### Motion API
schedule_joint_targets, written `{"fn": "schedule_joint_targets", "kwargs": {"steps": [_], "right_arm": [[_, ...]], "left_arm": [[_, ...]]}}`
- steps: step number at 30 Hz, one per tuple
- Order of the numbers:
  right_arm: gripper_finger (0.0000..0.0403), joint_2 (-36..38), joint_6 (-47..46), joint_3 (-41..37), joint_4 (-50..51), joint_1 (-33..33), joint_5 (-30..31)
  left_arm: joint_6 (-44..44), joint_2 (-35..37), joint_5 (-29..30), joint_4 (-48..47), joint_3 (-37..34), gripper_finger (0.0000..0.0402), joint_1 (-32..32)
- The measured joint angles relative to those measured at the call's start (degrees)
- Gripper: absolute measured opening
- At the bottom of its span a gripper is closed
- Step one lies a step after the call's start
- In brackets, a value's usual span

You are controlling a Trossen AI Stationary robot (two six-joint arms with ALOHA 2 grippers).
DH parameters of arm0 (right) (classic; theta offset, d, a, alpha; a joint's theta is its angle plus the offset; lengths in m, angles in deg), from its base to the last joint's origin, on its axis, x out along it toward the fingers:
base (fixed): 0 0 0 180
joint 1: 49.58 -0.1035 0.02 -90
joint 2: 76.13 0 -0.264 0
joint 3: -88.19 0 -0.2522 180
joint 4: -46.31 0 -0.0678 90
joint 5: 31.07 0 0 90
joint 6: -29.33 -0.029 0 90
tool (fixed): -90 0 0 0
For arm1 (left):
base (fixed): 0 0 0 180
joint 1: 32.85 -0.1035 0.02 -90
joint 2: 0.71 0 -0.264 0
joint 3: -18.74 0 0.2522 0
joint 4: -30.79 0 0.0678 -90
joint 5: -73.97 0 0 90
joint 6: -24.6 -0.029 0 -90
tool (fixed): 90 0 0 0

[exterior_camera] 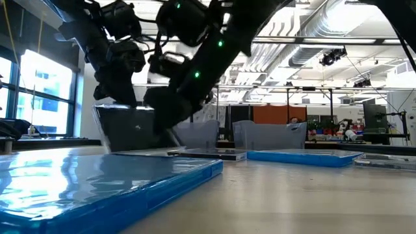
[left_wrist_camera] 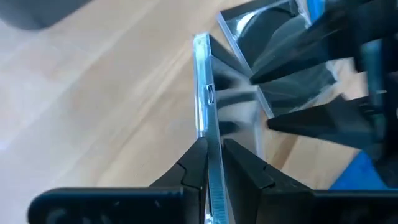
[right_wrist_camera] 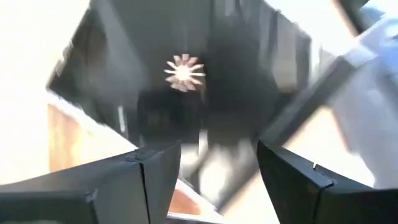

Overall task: Pick & place jewel cases by type
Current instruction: Put the top left black cd case into the left black bin

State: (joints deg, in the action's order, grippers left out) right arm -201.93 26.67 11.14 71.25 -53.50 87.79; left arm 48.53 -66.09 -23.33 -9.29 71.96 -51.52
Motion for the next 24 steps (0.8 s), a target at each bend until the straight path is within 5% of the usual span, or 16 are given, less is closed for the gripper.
{"fn": "schedule_joint_targets", "kwargs": {"steps": [11,24], "right_arm": [[0.0209,7.1,6.2,0.0,9.7,-0.9,18.9],[0.0209,20.6,4.1,0.0,24.3,-0.1,31.8]], "left_arm": [[-1.8,0.0,3.0,4.8,0.0,0.0041,0.0],[-7.9,0.0,5.4,16.3,0.0,0.0041,-0.1]]}}
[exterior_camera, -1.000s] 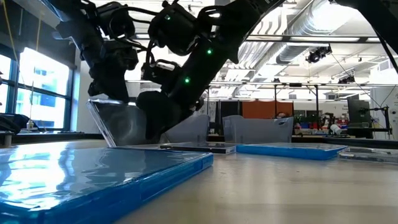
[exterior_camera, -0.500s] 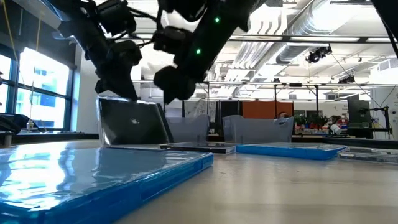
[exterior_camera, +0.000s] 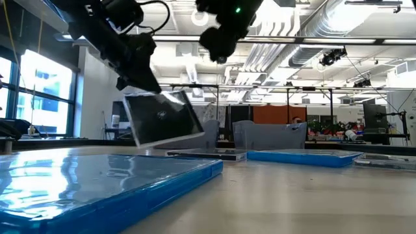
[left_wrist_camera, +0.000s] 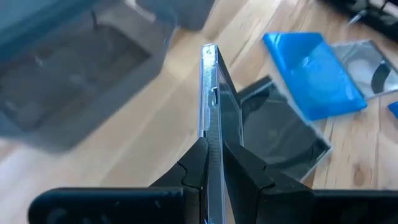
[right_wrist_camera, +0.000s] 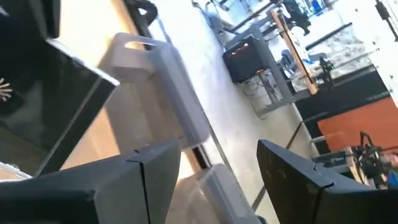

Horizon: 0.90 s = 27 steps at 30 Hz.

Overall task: Pick & place jewel cases by type
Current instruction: Put the top left black cd case into the left black bin

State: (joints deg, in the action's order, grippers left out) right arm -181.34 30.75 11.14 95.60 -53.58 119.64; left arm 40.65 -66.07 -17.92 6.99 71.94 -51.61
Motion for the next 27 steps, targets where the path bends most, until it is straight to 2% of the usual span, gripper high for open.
{"fn": "schedule_joint_targets", "kwargs": {"steps": [6,15,24,27], "right_arm": [[0.0209,5.2,-3.2,0.0,3.4,0.0,0.5],[0.0209,7.2,-4.4,0.0,4.0,0.0,-1.0],[0.0209,7.2,-4.4,0.0,4.1,0.1,-1.1],[0.0209,7.2,-4.4,0.0,4.1,0.2,-1.2]], "left_arm": [[-5.8,0.0,3.2,7.2,0.0,0.0042,0.0],[-23.7,0.0,17.7,20.5,0.0,0.0042,0.0],[-36.7,0.0,22.2,28.1,0.0,0.0042,0.0],[-37.0,-0.3,23.4,28.0,0.0,0.0042,-1.3]]}}
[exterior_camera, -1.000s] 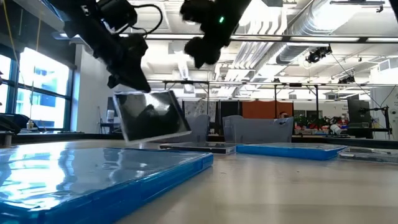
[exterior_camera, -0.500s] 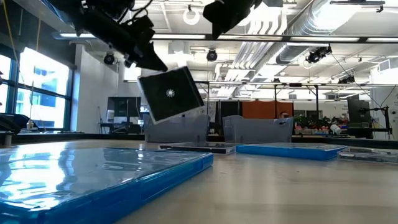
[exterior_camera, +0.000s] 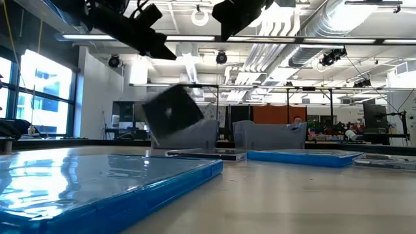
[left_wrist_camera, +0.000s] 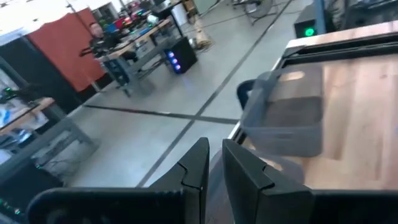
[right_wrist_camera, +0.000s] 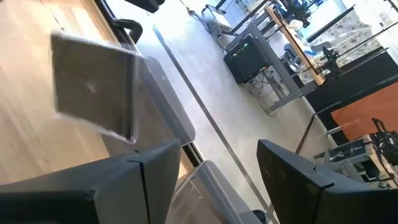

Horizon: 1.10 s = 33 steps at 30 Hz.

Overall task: Pick & place jewel cases by type
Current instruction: Put the top left black cd case into the left black bin

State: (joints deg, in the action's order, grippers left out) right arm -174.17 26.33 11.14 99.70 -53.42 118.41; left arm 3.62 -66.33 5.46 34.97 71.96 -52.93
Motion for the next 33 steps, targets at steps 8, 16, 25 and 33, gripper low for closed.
{"fn": "schedule_joint_targets", "kwargs": {"steps": [8,16,25,33], "right_arm": [[0.0209,0.0,-1.6,0.0,0.9,0.1,-1.4],[0.0209,-0.5,-4.4,0.0,2.7,2.9,-11.7],[0.0209,-10.2,9.7,-0.1,-10.5,6.2,-26.0],[0.0209,-13.7,14.2,-0.1,-16.3,7.6,-26.7]], "left_arm": [[6.3,-3.3,-8.7,2.1,0.1,0.0015,-4.8],[7.8,-1.0,-7.8,-20.9,11.6,0.0020,-4.7],[4.8,0.7,-4.2,-43.1,23.0,0.0115,-2.0],[9.8,3.0,3.2,-56.9,38.9,0.0147,-0.6]]}}
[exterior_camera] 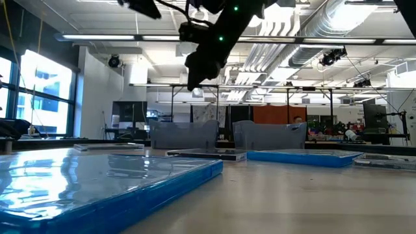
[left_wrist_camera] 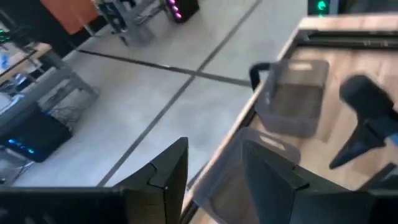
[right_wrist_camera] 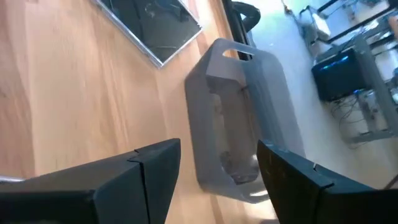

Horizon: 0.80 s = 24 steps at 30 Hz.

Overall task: Pick & place jewel cases by type
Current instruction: Put the top left black cd case into the left black bin

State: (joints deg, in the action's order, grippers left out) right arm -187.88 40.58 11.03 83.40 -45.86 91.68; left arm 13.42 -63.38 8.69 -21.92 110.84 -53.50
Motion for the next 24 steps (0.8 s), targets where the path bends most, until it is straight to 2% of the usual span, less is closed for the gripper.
{"fn": "schedule_joint_targets", "kwargs": {"steps": [3,5,8,11,15,20,24], "right_arm": [[0.0209,0.0,-5.2,0.0,-0.6,0.6,-5.2],[0.0209,-0.4,-9.2,0.0,-1.1,1.2,-11.2],[0.0209,-1.7,-11.5,0.1,-2.7,1.6,-17.2],[0.0209,-3.6,-11.1,0.1,-5.7,1.6,-18.2],[0.0209,-6.1,-11.2,0.1,-7.8,1.4,-20.1],[0.0209,-8.0,-13.2,0.1,-9.1,1.2,-21.9],[0.0209,-9.7,-16.2,0.1,-12.8,0.7,-22.2]], "left_arm": [[1.8,-0.1,1.4,-7.0,5.9,0.0146,-1.9],[4.4,-0.1,1.1,-12.0,9.6,0.0145,-4.5],[9.6,-1.2,-4.0,-19.3,13.3,0.0145,-10.9],[10.3,-3.1,-12.9,-24.7,15.0,0.0145,-19.0],[8.7,-6.2,-23.4,-26.8,15.0,0.0145,-29.2],[6.4,-13.5,-26.7,-30.5,14.7,0.0145,-41.2],[3.2,-19.3,-29.0,-32.8,14.8,0.0145,-47.7]]}}
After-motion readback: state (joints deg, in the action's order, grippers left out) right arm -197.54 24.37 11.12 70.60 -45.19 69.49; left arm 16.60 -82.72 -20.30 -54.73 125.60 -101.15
